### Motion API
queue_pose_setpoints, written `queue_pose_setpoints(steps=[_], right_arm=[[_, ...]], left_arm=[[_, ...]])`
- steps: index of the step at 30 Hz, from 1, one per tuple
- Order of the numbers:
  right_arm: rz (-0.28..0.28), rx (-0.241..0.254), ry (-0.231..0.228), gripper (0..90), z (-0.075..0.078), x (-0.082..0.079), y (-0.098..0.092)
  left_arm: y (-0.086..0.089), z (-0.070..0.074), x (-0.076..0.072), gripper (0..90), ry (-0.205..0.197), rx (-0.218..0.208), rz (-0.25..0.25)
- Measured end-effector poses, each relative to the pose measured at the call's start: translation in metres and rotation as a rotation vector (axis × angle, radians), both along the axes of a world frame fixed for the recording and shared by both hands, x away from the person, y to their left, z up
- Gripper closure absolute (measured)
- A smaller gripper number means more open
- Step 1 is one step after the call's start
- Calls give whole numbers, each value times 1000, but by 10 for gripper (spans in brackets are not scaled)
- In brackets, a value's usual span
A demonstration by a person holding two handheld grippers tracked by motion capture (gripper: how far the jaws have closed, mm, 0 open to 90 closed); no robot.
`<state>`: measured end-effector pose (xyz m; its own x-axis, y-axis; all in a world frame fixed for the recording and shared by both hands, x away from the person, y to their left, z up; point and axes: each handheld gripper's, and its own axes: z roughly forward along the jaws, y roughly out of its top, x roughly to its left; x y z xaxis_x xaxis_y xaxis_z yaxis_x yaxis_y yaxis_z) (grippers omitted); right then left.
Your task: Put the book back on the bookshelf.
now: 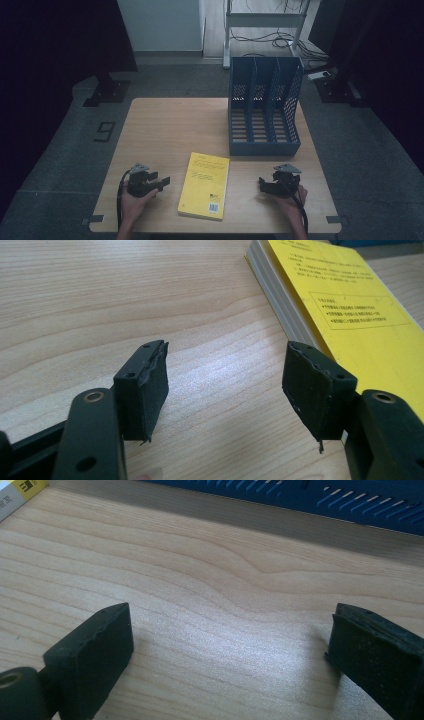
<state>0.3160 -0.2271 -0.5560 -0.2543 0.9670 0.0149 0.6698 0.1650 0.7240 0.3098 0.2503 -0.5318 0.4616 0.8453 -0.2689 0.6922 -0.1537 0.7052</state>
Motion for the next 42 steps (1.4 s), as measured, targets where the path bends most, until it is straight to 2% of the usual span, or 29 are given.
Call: queue_pose_setpoints(steps=[11,17,23,25,29,33,42], right_arm=[[-24,3,-11,81,0,-2,2],[-34,3,-13,94,1,-1,2],[-48,3,-14,127,2,-1,6],[-50,-11,-17,130,3,-2,8],[-50,5,-26,134,6,-4,10],[-41,53,-60,146,13,-9,14],[-23,100,-90,153,24,-16,21]], left_arm=[[-3,3,-2,338,-8,-17,-8],[-3,0,-1,337,-1,-15,-9],[-3,-1,1,337,14,-38,-11],[-3,0,1,338,11,-39,-10],[-5,0,1,339,12,-43,-15],[-9,4,-1,339,1,-47,-38],[-12,5,-2,339,1,-51,-48]])
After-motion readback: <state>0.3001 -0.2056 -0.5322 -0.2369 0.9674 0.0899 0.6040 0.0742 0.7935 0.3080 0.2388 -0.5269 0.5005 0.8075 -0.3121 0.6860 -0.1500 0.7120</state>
